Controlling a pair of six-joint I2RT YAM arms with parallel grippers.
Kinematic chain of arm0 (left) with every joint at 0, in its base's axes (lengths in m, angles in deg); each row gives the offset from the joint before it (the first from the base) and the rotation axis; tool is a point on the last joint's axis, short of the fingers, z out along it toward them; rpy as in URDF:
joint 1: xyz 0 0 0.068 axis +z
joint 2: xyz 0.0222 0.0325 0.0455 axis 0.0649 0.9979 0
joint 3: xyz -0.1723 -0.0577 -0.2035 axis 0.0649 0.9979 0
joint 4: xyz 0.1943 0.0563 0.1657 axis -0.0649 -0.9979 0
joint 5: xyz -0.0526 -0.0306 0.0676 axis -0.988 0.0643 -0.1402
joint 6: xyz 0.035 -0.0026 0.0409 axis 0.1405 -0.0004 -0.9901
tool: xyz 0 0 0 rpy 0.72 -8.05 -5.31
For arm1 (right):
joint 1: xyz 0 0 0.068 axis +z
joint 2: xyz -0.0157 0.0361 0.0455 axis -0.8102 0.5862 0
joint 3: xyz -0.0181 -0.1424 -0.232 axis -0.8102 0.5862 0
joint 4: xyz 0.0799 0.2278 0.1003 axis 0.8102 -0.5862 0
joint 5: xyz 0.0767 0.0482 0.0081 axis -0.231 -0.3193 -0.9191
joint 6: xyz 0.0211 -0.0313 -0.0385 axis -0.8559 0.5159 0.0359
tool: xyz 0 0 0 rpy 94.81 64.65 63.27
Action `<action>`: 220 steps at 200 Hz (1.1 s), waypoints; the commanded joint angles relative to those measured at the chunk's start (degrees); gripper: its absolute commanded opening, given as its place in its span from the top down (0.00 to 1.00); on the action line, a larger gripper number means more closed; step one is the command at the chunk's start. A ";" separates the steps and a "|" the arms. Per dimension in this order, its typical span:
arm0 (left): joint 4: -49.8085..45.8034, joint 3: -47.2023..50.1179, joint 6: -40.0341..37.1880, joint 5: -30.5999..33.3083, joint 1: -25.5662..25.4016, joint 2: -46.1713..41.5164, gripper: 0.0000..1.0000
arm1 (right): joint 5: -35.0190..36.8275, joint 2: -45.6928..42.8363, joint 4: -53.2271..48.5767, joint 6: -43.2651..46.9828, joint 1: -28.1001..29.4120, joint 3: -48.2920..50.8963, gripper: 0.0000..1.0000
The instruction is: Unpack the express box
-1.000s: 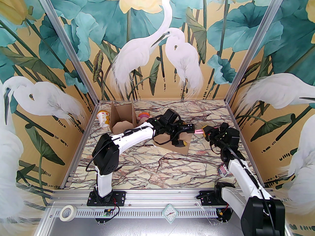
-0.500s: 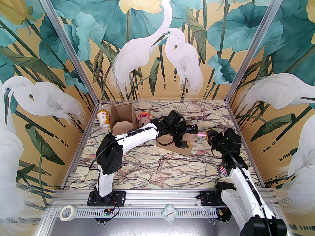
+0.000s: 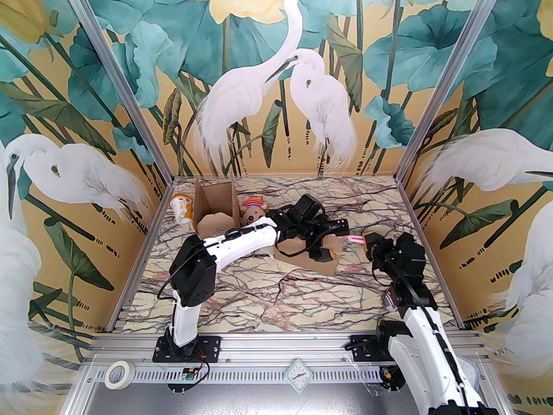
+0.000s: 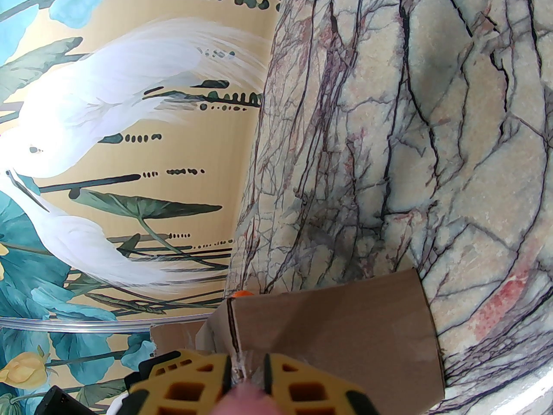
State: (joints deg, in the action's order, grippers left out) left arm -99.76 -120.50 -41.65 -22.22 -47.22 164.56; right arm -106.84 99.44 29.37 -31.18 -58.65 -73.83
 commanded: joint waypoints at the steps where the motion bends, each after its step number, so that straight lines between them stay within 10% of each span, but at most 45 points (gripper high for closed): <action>1: 0.21 0.89 4.22 15.94 4.70 3.48 0.04 | -9.70 -2.83 -1.30 -0.35 1.36 -0.07 1.00; 220: -0.55 5.58 4.48 18.57 4.70 1.01 0.06 | -7.99 -9.02 -9.34 2.51 -1.70 -2.86 1.00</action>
State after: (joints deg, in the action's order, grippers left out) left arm -95.72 -117.25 -39.68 -14.46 -45.84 163.31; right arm -111.51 91.72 21.24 -29.38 -60.48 -74.79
